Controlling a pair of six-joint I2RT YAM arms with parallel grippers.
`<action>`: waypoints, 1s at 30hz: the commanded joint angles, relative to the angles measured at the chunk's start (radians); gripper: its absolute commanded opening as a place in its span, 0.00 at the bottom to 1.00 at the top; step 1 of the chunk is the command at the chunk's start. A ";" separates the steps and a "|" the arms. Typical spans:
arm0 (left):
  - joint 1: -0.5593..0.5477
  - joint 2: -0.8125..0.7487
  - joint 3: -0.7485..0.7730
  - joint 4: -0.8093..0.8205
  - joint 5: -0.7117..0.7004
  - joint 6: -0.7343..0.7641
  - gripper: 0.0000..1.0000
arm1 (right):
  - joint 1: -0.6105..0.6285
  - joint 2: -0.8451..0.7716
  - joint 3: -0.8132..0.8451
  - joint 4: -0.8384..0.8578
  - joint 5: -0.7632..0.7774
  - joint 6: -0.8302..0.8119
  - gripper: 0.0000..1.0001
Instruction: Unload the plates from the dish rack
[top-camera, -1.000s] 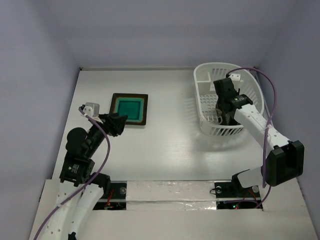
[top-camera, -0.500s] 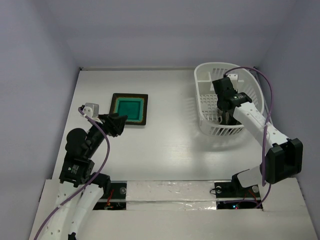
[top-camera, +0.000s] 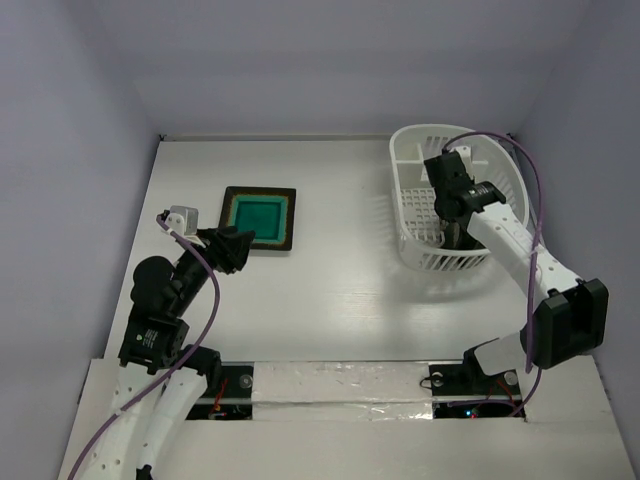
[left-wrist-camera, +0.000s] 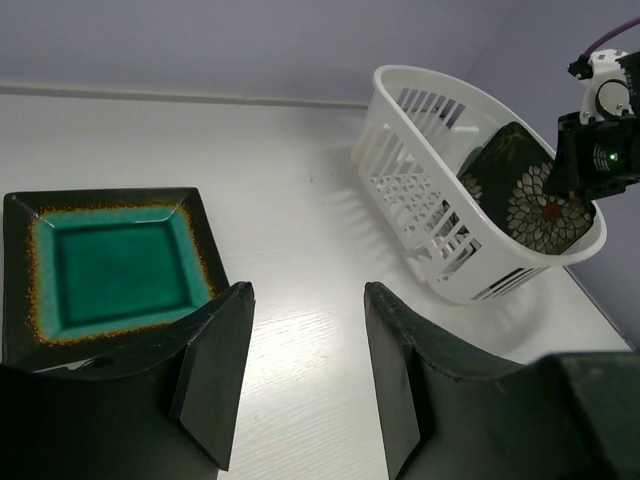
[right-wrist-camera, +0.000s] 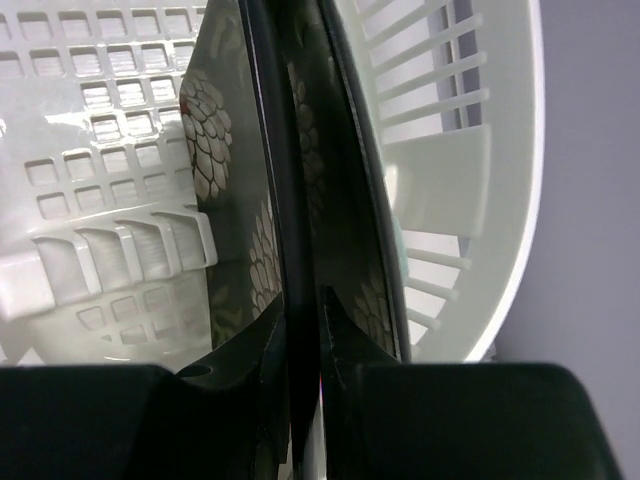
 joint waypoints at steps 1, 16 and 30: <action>-0.007 0.001 0.033 0.039 -0.001 0.003 0.45 | 0.017 -0.105 0.101 0.118 0.082 -0.027 0.00; -0.007 0.003 0.032 0.038 -0.002 0.003 0.45 | 0.075 -0.171 0.239 0.092 0.133 -0.021 0.00; -0.007 0.007 0.032 0.033 -0.024 0.003 0.45 | 0.239 -0.406 0.182 0.446 -0.329 0.235 0.00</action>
